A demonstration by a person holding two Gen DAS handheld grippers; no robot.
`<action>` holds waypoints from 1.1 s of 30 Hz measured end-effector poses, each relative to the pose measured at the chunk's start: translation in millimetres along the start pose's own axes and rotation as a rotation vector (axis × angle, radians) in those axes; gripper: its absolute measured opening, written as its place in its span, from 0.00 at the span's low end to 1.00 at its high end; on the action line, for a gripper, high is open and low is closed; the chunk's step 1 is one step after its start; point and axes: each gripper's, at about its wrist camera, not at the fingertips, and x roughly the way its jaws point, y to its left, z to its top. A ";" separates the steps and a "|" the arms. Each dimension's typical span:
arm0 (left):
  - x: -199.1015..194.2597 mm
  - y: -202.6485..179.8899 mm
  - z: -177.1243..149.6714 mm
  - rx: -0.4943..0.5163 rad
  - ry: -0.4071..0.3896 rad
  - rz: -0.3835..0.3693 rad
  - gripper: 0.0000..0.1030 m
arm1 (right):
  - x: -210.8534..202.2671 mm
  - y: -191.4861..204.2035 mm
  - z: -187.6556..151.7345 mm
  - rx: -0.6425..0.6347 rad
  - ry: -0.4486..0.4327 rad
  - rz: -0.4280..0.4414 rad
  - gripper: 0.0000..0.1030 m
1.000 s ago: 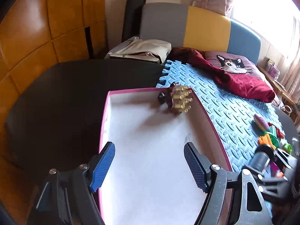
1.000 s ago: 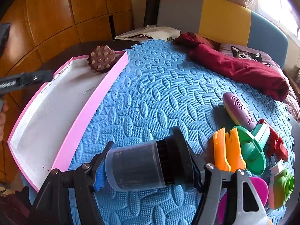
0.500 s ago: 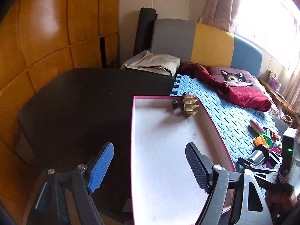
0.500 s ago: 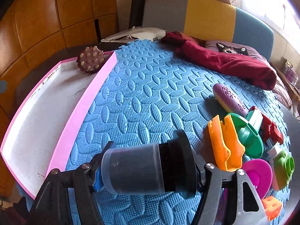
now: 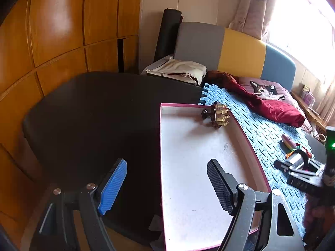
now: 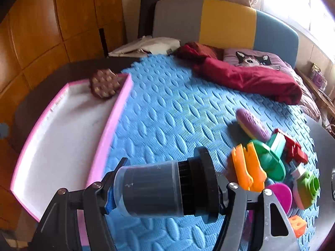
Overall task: Organize rigid objects
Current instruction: 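Carry the black cup into the tray beside the massager and release with the right tool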
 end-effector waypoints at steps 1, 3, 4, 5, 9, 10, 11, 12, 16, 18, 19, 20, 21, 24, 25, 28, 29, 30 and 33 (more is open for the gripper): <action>0.4 1.3 -0.7 -0.003 0.001 -0.001 0.77 | -2.6 6.9 5.7 -0.007 -0.010 0.018 0.67; 2.2 4.5 -1.9 -0.014 0.008 -0.002 0.77 | -4.9 22.8 16.5 -0.035 -0.026 0.060 0.67; 3.1 7.3 -2.3 -0.023 0.009 -0.001 0.77 | -4.7 33.3 22.8 -0.058 -0.033 0.081 0.67; 3.4 9.8 -2.7 -0.031 0.009 0.001 0.77 | -3.1 42.3 27.4 -0.077 -0.034 0.093 0.67; 5.6 21.4 -3.0 -0.063 0.010 0.014 0.77 | 12.2 72.8 49.2 -0.146 -0.025 0.131 0.67; 6.8 24.2 -3.2 -0.071 0.012 0.018 0.77 | 18.4 78.9 55.1 -0.160 -0.017 0.135 0.67; 7.8 27.1 -3.4 -0.080 0.014 0.020 0.77 | 24.8 83.9 60.2 -0.168 -0.007 0.140 0.67; 8.5 29.2 -3.9 -0.087 0.015 0.021 0.77 | 31.9 87.8 64.5 -0.174 0.005 0.145 0.67; 10.7 34.5 -5.1 -0.098 0.017 0.029 0.77 | 62.0 102.0 75.8 -0.203 0.048 0.130 0.67; 11.4 34.7 -4.5 -0.096 0.019 0.033 0.77 | 74.0 107.2 76.1 -0.223 0.065 0.113 0.67; 11.2 35.4 -4.4 -0.095 0.020 0.035 0.77 | 80.0 108.4 75.3 -0.229 0.075 0.102 0.67; 10.8 35.3 -4.2 -0.093 0.018 0.037 0.77 | 86.1 107.7 73.9 -0.225 0.088 0.090 0.67; 10.5 35.2 -4.1 -0.090 0.017 0.040 0.77 | 91.3 105.7 72.3 -0.217 0.100 0.086 0.67; 11.4 33.9 -4.2 -0.087 0.022 0.038 0.77 | 95.6 104.5 71.5 -0.222 0.113 0.096 0.67; 12.1 33.2 -4.2 -0.085 0.024 0.037 0.77 | 95.9 104.3 71.6 -0.222 0.114 0.094 0.67; 11.4 30.3 -4.9 -0.077 0.026 0.033 0.77 | 95.4 103.4 70.8 -0.222 0.112 0.097 0.68; 11.3 28.9 -5.1 -0.072 0.029 0.033 0.77 | 95.1 103.5 70.4 -0.224 0.113 0.098 0.68; 11.0 28.2 -5.6 -0.068 0.031 0.032 0.77 | 95.2 103.6 70.7 -0.225 0.113 0.101 0.68; 8.7 24.8 -6.6 -0.059 0.031 0.028 0.77 | 92.4 101.6 69.7 -0.205 0.116 0.116 0.70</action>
